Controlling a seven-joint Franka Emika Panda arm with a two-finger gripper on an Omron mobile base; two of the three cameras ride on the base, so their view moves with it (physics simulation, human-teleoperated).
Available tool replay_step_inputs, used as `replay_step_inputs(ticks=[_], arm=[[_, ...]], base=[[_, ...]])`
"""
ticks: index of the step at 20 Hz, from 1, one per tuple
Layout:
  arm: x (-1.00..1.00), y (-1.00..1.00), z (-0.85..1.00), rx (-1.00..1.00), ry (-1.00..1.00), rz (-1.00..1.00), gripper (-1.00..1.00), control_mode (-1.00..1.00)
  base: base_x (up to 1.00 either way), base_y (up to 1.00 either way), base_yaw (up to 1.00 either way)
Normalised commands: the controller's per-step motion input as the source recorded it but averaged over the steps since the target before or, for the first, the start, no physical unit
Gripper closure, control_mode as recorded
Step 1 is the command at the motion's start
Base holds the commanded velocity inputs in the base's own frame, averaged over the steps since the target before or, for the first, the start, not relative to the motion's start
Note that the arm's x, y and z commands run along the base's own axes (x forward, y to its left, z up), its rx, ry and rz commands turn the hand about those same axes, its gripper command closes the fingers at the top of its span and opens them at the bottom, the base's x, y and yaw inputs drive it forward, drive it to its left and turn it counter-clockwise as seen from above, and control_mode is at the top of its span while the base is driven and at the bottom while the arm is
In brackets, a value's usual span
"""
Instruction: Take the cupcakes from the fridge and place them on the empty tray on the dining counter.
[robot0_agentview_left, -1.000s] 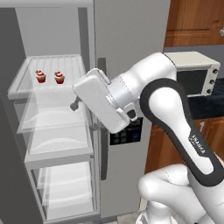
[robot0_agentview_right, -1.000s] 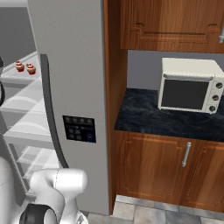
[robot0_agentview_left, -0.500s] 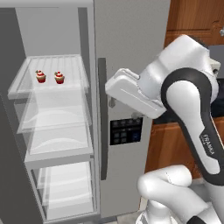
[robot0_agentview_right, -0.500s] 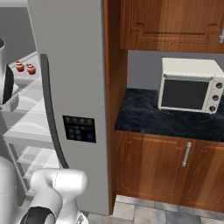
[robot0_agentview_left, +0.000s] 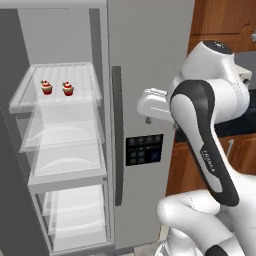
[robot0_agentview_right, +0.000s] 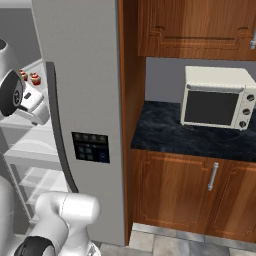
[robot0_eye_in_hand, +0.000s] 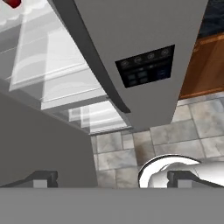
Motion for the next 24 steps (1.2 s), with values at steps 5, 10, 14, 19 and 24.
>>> replay_step_inputs(ticks=[5, 10, 14, 19, 24], arm=[[0.27, -0.37, -0.38, -0.03, 0.0, -0.01, -1.0, -1.0], [0.25, -0.17, -0.34, 0.0, 0.0, 0.0, -1.0, -1.0], [0.03, 0.0, -0.12, 0.0, 0.0, 0.0, -1.0, -1.0], [-0.2, 0.02, -0.02, 0.0, 0.0, 0.0, -1.0, 1.0], [0.0, 0.0, 0.0, 0.0, 0.0, 0.0, -1.0, 1.0]], base=[[0.0, 0.0, 0.0], [0.0, 0.0, 0.0], [0.0, 0.0, 0.0], [-0.27, 0.11, 0.0], [-0.35, 0.83, 0.0]])
